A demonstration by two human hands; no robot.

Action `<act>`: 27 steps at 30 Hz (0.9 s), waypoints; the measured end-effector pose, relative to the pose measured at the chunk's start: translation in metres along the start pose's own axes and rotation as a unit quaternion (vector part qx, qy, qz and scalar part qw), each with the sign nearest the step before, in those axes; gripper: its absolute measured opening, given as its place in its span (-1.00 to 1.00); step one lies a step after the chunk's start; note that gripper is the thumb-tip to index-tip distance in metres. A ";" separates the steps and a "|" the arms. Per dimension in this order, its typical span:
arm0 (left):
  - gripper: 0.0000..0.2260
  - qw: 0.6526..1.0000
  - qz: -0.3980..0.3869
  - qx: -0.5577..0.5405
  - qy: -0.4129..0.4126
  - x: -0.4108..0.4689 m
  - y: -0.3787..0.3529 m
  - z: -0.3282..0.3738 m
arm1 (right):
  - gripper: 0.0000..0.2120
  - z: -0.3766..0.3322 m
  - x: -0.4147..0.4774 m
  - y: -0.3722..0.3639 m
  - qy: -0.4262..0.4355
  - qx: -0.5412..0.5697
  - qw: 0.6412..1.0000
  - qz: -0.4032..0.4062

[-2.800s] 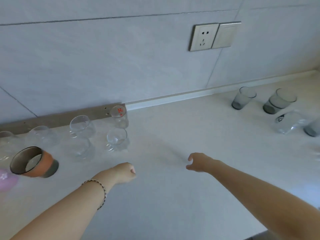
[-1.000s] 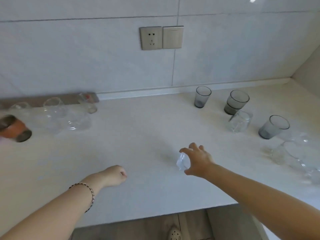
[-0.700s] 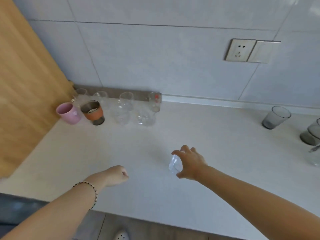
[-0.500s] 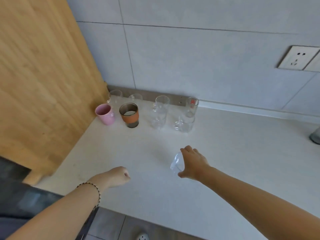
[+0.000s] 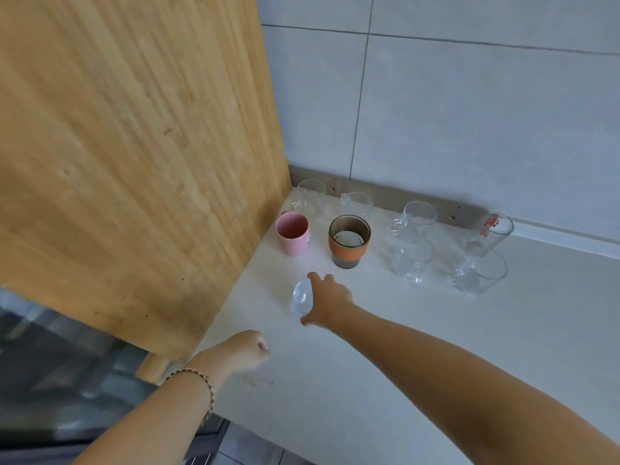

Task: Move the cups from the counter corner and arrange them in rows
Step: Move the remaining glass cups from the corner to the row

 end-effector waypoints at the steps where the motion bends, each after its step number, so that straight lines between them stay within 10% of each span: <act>1: -0.71 1.000 -0.001 0.000 0.000 0.003 0.000 -0.005 | -0.21 -0.009 0.007 -0.001 0.003 0.001 1.000 0.006; 15: -0.77 1.000 -0.026 -0.005 -0.015 0.011 0.001 -0.028 | -0.23 -0.039 0.024 -0.013 0.035 0.098 0.994 0.035; 27: -0.68 0.980 -0.061 0.128 -0.139 0.021 -0.050 0.137 | -0.52 0.180 -0.107 -0.049 -0.181 0.108 0.970 -0.120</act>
Point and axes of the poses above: each hand's wrist, its own x-axis towards the middle knuckle, its own y-axis out of the back of the hand, z = x × y, the point moved 8 cm from there along x, towards the middle knuckle, and after that the axes turned 6 degrees about -x, right-handed, at the moved point
